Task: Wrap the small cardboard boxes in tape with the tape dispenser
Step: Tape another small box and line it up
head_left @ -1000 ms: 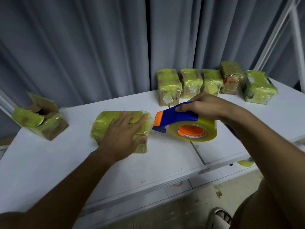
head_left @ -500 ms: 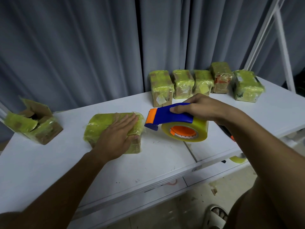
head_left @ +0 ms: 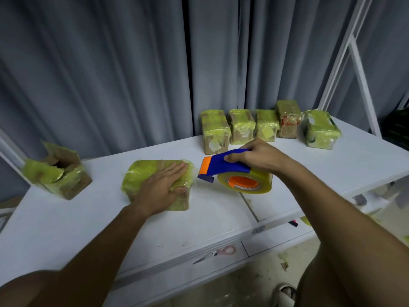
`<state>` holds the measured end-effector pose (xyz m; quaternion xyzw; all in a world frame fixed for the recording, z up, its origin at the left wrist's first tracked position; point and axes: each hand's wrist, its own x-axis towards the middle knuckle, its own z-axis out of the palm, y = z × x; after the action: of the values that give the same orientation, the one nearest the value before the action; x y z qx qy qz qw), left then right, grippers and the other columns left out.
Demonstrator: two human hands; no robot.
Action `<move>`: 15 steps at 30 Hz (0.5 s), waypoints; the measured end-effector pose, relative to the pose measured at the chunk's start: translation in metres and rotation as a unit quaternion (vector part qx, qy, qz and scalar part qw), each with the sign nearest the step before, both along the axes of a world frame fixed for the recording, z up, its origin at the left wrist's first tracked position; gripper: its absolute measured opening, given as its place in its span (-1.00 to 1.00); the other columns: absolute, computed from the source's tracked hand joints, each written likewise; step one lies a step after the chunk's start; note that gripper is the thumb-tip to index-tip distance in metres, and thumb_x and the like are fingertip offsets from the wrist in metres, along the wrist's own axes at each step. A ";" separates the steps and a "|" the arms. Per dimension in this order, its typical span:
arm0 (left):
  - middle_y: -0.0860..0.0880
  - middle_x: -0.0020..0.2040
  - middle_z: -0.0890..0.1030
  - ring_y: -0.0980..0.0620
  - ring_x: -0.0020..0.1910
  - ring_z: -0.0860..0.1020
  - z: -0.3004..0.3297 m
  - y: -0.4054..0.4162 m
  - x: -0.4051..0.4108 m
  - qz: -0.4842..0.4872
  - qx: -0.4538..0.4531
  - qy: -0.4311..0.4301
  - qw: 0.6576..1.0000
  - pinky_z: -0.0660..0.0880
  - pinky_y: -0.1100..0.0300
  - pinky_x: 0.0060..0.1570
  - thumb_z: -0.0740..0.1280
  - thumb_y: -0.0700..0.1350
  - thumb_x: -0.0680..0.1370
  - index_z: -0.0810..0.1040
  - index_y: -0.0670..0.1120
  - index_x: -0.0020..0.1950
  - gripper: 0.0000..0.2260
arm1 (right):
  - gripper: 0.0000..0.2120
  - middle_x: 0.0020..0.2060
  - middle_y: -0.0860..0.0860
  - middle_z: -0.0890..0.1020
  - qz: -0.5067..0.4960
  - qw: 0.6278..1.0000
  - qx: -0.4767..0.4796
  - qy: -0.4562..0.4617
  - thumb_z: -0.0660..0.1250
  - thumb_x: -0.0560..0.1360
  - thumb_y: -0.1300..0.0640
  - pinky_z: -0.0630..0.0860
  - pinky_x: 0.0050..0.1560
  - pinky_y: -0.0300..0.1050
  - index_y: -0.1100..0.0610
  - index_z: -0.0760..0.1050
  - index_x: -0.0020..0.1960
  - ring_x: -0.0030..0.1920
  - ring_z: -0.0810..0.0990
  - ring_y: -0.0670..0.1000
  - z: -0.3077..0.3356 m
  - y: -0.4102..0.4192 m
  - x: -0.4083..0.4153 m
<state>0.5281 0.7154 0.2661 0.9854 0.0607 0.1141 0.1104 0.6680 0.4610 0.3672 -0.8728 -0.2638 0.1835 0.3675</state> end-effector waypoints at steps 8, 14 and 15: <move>0.32 0.51 0.16 0.27 0.52 0.11 -0.002 0.007 0.003 -0.012 -0.024 -0.015 1.000 0.21 0.18 0.45 0.31 0.19 0.56 0.22 0.19 0.54 -0.43 | -0.68 -0.15 0.03 0.57 0.032 0.944 -0.226 -0.239 0.35 0.43 -0.18 0.43 -0.16 -0.07 0.07 0.51 -0.03 -0.12 0.56 0.12 -0.030 0.059 -0.021; 0.34 0.50 0.22 0.27 0.51 0.16 -0.003 0.008 0.001 -0.017 -0.048 -0.025 0.998 0.27 0.10 0.44 0.32 0.19 0.53 0.27 0.20 0.52 -0.44 | -0.66 -0.31 -0.01 0.57 0.006 0.965 -0.142 -0.219 0.35 0.39 -0.22 0.41 -0.30 -0.09 0.07 0.55 -0.20 -0.23 0.58 0.09 -0.029 0.080 -0.018; 0.34 0.49 0.25 0.26 0.50 0.19 -0.003 0.008 0.000 -0.013 -0.050 -0.028 0.998 0.29 0.10 0.42 0.30 0.20 0.51 0.29 0.20 0.50 -0.43 | -0.65 -0.31 -0.02 0.57 0.000 0.965 -0.140 -0.221 0.35 0.39 -0.23 0.40 -0.31 -0.10 0.07 0.56 -0.19 -0.23 0.58 0.09 -0.028 0.079 -0.017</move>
<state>0.5285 0.7235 0.2634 0.9758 0.0505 0.1366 0.1630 0.6509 0.5400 0.3391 -0.9344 -0.3100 0.0207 0.1744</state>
